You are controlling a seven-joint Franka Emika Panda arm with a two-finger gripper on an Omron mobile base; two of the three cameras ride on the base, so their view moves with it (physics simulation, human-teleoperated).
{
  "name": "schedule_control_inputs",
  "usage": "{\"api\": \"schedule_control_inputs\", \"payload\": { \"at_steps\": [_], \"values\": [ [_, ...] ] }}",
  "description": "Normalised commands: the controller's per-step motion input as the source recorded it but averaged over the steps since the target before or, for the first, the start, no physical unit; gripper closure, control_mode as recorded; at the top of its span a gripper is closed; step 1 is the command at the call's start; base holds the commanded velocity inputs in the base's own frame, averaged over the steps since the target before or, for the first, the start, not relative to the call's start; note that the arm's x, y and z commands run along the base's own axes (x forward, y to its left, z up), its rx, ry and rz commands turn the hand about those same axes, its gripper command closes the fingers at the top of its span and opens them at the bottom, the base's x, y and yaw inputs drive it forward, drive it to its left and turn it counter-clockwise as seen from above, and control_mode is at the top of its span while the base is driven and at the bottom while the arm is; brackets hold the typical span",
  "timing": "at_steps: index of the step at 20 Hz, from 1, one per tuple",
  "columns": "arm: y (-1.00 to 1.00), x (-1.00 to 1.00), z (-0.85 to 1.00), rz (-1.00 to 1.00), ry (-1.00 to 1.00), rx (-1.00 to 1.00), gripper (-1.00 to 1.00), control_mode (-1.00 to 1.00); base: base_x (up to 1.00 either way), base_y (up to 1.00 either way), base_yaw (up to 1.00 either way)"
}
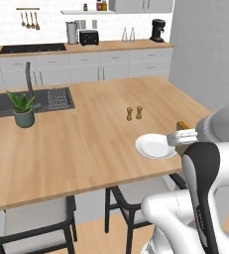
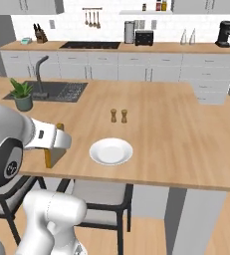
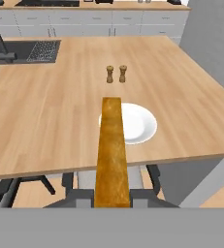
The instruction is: Start the toaster. Once the lever pops up, take the bread to the plate on the dining counter.
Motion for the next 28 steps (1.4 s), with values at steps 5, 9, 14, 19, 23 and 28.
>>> {"api": "schedule_control_inputs", "payload": {
  "at_steps": [5, 9, 14, 19, 23, 28],
  "values": [
    [0.00, 0.00, 0.00, 0.00, 0.00, 0.00, 1.00, 1.00, 0.42, -0.34, 0.09],
    [0.00, 0.00, 0.00, 0.00, 0.00, 0.00, 1.00, 1.00, 0.07, -0.40, 0.04],
    [0.00, 0.00, 0.00, 0.00, 0.00, 0.00, 1.00, 1.00, 0.00, -0.40, 0.00],
    [0.00, 0.00, 0.00, 0.00, 0.00, 0.00, 1.00, 1.00, 0.20, -0.06, 0.00],
    [0.00, 0.00, 0.00, 0.00, 0.00, 0.00, 1.00, 1.00, 0.32, 0.00, 0.00],
    [-0.08, 0.52, -0.29, 0.00, 0.00, 0.13, 1.00, -1.00, 0.00, 0.00, 0.00]
  ]
}}
